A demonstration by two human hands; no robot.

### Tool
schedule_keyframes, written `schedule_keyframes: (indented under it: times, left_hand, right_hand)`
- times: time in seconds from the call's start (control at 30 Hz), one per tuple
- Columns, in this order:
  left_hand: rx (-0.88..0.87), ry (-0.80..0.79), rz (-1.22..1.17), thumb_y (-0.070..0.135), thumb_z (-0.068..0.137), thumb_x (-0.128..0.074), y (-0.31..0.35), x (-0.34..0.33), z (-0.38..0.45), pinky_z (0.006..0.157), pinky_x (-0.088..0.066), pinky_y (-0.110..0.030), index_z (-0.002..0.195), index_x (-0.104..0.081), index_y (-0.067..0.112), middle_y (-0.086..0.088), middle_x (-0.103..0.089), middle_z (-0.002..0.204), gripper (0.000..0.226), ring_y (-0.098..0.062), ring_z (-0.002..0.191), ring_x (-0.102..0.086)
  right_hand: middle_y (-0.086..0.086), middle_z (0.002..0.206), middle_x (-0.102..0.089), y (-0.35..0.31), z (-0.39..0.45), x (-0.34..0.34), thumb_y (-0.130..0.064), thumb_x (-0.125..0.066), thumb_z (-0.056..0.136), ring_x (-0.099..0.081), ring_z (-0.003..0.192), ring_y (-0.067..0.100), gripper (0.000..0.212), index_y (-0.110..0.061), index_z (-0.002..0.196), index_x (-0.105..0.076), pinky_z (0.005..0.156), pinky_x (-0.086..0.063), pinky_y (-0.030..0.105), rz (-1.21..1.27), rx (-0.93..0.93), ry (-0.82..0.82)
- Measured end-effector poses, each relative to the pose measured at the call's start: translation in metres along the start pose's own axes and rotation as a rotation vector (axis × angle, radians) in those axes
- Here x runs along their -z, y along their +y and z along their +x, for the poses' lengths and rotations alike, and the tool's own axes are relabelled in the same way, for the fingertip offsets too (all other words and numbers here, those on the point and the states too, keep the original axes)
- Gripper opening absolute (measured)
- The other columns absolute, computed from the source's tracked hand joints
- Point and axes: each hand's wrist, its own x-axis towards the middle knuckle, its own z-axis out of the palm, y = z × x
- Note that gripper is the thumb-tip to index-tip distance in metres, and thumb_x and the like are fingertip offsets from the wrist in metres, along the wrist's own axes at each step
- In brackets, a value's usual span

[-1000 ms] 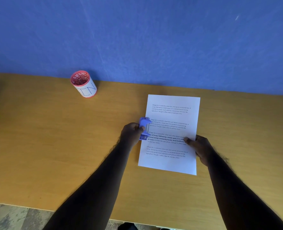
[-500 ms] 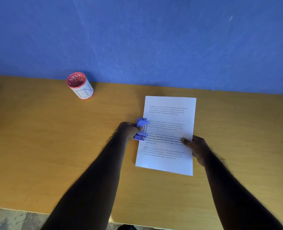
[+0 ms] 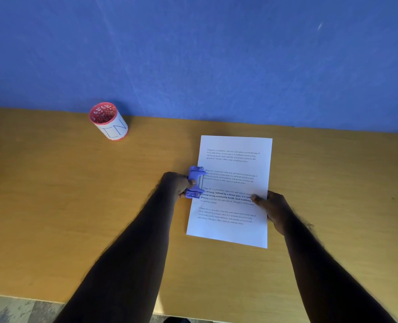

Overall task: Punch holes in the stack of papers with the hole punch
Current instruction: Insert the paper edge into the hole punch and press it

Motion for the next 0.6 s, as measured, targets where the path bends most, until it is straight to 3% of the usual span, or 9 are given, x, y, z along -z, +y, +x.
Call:
schedule_keyframes:
  times: [0.07,0.13,0.23,0.33,0.5,0.6]
  left_hand:
    - [-0.020,0.020,0.015,0.005,0.081,-0.077,-0.002,-0.001,-0.001,0.083,-0.060,-0.046,0.100,-0.070,-0.006,-0.020,-0.074,0.096,0.023,-0.033,0.088,-0.073]
    - [-0.047,0.044,0.027,0.008,0.080,-0.078,-0.004,-0.001,-0.003,0.087,-0.059,-0.049,0.096,-0.071,-0.004,-0.022,-0.074,0.098,0.021,-0.036,0.093,-0.073]
    - [-0.155,0.095,0.083,0.014,0.079,-0.080,-0.007,-0.002,-0.007,0.081,-0.061,-0.045,0.094,-0.072,0.002,-0.017,-0.075,0.091,0.021,-0.035,0.088,-0.073]
    - [-0.312,0.164,0.133,0.024,0.078,-0.077,-0.012,-0.006,-0.017,0.056,-0.054,-0.024,0.095,-0.064,0.020,0.005,-0.067,0.079,0.022,-0.015,0.073,-0.068]
    - [-0.385,0.203,0.230,0.031,0.084,-0.068,-0.022,0.000,-0.019,0.058,-0.045,-0.028,0.072,-0.064,0.013,-0.002,-0.065,0.067,0.021,-0.022,0.065,-0.060]
    - [-0.389,0.236,0.186,0.031,0.084,-0.067,-0.024,0.019,-0.019,0.059,-0.043,-0.029,0.075,-0.066,0.012,-0.004,-0.066,0.069,0.021,-0.022,0.064,-0.059]
  right_hand:
    - [0.018,0.112,-0.074,0.001,0.000,0.001,-0.012,-0.071,0.089,-0.070,0.105,0.039,0.023,-0.004,0.110,-0.071,0.092,-0.056,0.057,-0.004,0.001,0.002]
    - [0.018,0.112,-0.074,0.001,0.000,0.000,-0.013,-0.072,0.088,-0.070,0.105,0.039,0.024,-0.004,0.111,-0.070,0.092,-0.056,0.056,0.001,0.003,0.004]
    - [0.019,0.113,-0.073,0.000,-0.001,0.000,-0.012,-0.072,0.088,-0.069,0.105,0.040,0.021,-0.005,0.108,-0.070,0.093,-0.055,0.056,0.008,0.005,0.001]
    - [0.020,0.114,-0.073,0.000,-0.001,0.001,-0.013,-0.072,0.088,-0.069,0.106,0.040,0.026,-0.002,0.112,-0.069,0.093,-0.054,0.058,0.008,0.003,0.000]
    - [0.020,0.113,-0.073,0.000,-0.001,0.001,-0.012,-0.072,0.088,-0.069,0.106,0.041,0.027,-0.001,0.113,-0.069,0.094,-0.055,0.057,0.007,0.005,-0.002]
    - [0.020,0.114,-0.073,0.000,0.000,0.002,-0.012,-0.072,0.088,-0.069,0.106,0.041,0.029,0.000,0.114,-0.068,0.094,-0.054,0.059,0.010,-0.005,-0.007]
